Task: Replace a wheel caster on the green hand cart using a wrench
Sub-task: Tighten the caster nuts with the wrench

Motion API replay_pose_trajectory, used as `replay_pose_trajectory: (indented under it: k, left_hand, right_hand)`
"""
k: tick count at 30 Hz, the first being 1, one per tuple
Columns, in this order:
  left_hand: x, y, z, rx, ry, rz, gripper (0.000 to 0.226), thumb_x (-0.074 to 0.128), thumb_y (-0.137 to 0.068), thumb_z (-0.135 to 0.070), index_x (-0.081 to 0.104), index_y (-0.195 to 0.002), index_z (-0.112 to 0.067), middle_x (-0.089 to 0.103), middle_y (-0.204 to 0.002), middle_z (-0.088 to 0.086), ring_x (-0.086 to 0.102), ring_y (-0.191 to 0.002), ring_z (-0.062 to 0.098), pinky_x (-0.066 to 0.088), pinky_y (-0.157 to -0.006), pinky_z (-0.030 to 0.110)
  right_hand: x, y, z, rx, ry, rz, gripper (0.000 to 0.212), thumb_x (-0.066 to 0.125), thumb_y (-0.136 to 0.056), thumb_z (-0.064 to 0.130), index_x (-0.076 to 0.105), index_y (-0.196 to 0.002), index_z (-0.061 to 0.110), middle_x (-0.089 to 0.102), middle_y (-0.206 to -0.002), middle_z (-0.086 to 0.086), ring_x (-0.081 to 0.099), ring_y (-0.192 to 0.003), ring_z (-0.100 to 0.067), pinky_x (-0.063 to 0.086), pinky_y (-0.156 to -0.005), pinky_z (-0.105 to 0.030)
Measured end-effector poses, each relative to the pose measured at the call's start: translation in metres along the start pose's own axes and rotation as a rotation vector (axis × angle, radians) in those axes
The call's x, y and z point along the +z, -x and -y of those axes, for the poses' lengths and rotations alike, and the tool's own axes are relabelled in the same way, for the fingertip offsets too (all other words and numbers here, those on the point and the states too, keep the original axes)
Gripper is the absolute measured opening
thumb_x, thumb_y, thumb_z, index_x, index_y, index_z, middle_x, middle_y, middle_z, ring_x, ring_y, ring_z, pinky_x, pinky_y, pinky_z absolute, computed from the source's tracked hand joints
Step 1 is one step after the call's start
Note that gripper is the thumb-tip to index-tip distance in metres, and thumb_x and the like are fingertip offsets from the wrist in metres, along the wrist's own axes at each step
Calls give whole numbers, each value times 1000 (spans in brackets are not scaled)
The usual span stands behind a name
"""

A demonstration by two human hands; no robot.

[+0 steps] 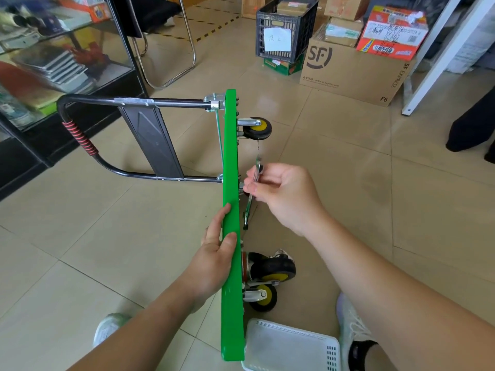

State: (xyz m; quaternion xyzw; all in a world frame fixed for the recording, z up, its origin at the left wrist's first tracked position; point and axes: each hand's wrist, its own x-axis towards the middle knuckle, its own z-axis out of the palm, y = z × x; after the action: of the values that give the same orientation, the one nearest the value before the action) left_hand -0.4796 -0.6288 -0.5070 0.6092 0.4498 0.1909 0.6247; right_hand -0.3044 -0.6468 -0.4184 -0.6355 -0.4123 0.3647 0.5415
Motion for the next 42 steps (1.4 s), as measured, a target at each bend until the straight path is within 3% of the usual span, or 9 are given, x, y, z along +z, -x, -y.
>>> replay_pose_trajectory:
  k: [6,13,17,21,25,29,33,37,42]
  left_hand:
    - [1,4,-3,12,10,2,50,35,-111,-36,25,-131,-81,52,-140,6,67,-101,32,60,-86,51]
    - [2,2,-1,31,46,0,48,39,-109,-40,29,-132,-80,49,-145,5,65,-112,29,57,-95,53]
    - [3,2,-3,40,54,1,45,44,-97,-56,29,-131,-82,48,-149,1,62,-121,27,53,-102,55]
    - [2,1,0,37,37,3,45,43,-100,-54,28,-132,-81,50,-146,4,62,-121,28,53,-101,55]
    - [2,1,0,31,15,-15,44,43,-99,-57,27,-132,-82,49,-147,4,61,-123,25,52,-104,51]
    - [3,-1,3,32,-20,-30,47,38,-109,-42,25,-135,-79,56,-136,7,67,-108,21,57,-94,46]
    - [3,-2,3,26,-37,-33,51,37,-110,-35,26,-134,-78,59,-124,12,66,-89,24,58,-80,43]
    - [4,-2,5,33,-24,-47,52,39,-110,-32,29,-136,-75,56,-133,3,67,-100,27,57,-91,46]
    - [3,-1,3,21,-27,-44,50,41,-97,-49,27,-133,-80,58,-133,8,65,-109,32,52,-100,55]
  right_hand:
    - [1,66,-18,-163,52,5,22,74,-83,-7,78,-94,11,78,-95,3,74,-94,-8,57,-90,-25]
    - [20,91,-55,-386,91,-131,22,71,-84,4,78,-102,15,77,-99,3,74,-93,-11,62,-81,-31]
    - [26,84,-51,-430,161,-125,24,72,-83,1,76,-100,18,75,-95,6,72,-86,-9,60,-80,-28]
    - [26,69,-46,-358,165,-101,27,75,-80,3,75,-100,20,75,-95,14,72,-89,-3,55,-86,-19]
    - [27,62,-38,-278,173,-11,31,74,-81,3,73,-98,29,76,-95,14,72,-91,-6,56,-92,-25]
    - [28,44,-28,-90,76,-15,38,71,-85,-3,75,-84,34,77,-95,11,72,-95,-3,55,-98,-30]
    - [32,16,-25,10,137,-33,32,73,-86,4,72,-81,36,75,-86,16,73,-89,-3,57,-94,-31]
    - [40,1,-25,65,221,-122,14,71,-88,12,76,-89,25,76,-85,8,73,-86,-12,58,-86,-31]
    - [34,-19,-19,211,200,-30,21,75,-75,13,72,-61,29,76,-73,-3,75,-77,-28,61,-81,-49]
